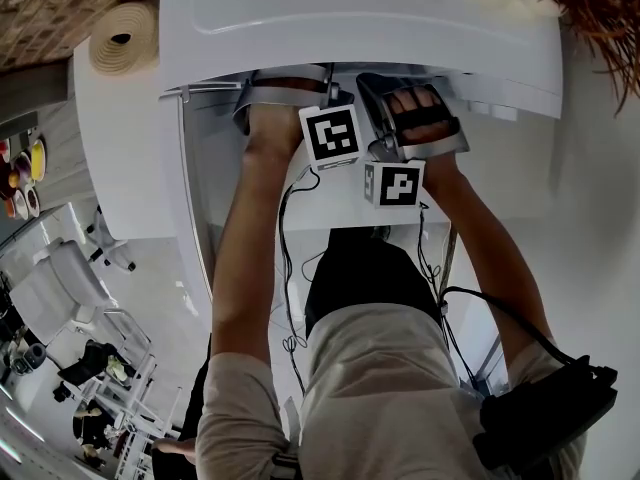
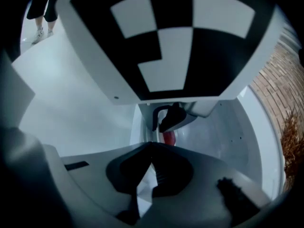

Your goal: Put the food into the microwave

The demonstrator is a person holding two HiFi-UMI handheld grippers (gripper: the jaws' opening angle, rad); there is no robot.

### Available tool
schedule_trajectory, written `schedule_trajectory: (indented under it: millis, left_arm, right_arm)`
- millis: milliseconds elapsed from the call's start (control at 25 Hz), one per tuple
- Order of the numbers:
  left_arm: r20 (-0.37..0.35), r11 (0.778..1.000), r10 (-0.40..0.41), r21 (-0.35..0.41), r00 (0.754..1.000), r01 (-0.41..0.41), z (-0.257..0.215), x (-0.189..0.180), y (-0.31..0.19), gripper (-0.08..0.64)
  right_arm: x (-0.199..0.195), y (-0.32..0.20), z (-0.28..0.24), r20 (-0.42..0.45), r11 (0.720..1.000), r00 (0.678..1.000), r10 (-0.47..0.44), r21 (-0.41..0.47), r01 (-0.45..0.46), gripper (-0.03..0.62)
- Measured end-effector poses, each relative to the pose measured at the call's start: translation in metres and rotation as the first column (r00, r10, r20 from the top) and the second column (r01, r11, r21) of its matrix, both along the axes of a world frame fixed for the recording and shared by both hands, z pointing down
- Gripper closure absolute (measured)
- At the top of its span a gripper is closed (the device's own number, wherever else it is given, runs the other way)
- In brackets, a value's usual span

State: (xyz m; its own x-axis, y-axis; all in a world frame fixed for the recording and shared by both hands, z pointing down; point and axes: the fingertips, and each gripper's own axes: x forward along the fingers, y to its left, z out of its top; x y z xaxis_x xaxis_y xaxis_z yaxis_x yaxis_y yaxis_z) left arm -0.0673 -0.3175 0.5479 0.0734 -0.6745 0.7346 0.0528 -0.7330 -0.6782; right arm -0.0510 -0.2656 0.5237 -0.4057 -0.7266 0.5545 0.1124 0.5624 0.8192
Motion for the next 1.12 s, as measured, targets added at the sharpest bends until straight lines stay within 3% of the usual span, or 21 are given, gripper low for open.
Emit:
schedule_trajectory:
  millis: [520,760,1120]
  left_arm:
    - [0.036,0.997,-0.042,-0.066,0.998,0.044,-0.003,-0.010,0.004,0.453]
    - [0.027,0.985,-0.060,-0.160,0.998,0.064,-0.006,-0.007,0.015,0.413]
    - [0.026,0.995,-0.049,-0.088,0.998,0.051,-0.016,-0.005,0.021,0.411]
  right_arm:
    - [-0.002,0.001,-0.001,0.022,1.000,1.000,-0.008,-0.018,0.008,0.584]
    - [-0.004,0.004,0.002,0.014,0.999,1.000,-0.017,-0.031,0.018,0.584]
    - [-0.005,0.006,0.002,0.005,0.999,1.000,-0.025,-0.024,0.025,0.584]
